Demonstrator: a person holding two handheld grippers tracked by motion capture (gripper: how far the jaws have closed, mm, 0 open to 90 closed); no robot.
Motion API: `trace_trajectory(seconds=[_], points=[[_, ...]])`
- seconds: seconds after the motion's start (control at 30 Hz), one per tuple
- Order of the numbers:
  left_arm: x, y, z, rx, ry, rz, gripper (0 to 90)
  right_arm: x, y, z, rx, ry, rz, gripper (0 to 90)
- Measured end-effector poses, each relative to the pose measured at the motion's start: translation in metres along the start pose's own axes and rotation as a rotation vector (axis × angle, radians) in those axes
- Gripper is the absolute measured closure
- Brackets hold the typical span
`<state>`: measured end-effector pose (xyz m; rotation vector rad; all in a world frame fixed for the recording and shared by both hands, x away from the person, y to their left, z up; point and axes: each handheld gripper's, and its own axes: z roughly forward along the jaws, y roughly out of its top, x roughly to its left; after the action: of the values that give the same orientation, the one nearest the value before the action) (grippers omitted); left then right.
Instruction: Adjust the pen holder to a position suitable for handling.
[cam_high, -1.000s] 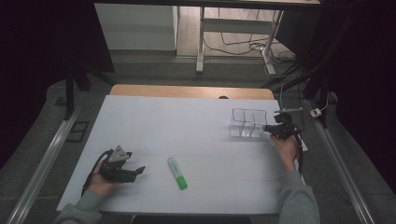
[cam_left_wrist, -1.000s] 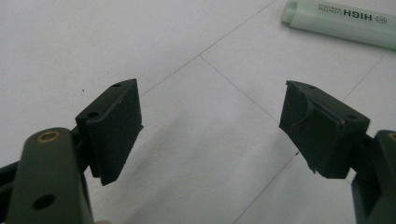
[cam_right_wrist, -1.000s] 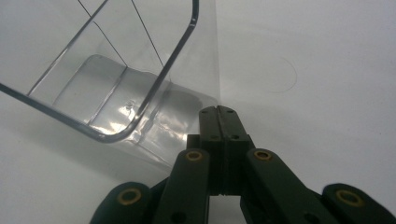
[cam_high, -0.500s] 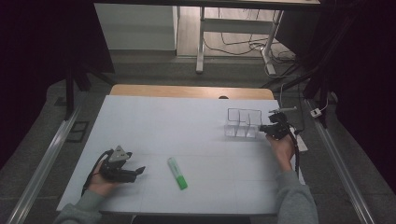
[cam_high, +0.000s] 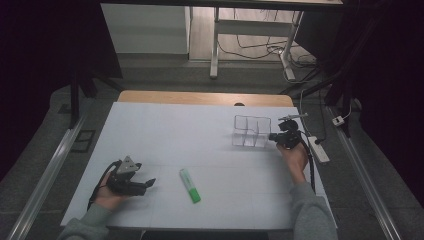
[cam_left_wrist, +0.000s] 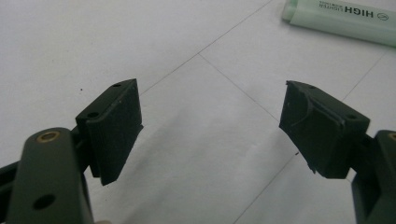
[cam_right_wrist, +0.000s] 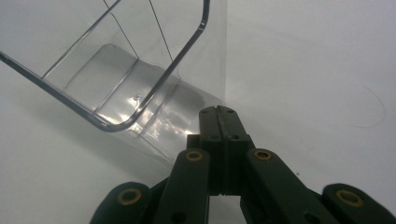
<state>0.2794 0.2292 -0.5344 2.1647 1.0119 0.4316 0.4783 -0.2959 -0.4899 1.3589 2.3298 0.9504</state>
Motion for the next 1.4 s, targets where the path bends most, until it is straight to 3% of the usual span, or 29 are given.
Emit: trace_trajectory(seconds=[0.73, 1.4], points=[[0.000, 0.000, 0.000, 0.002, 0.006, 0.000, 20.9, 0.031, 0.011, 0.017, 0.010, 0.069, -0.049, 89.6], [0.000, 0.000, 0.001, 0.007, 0.006, 0.001, 21.0, 0.064, 0.024, 0.036, 0.013, 0.090, -0.114, 89.6]])
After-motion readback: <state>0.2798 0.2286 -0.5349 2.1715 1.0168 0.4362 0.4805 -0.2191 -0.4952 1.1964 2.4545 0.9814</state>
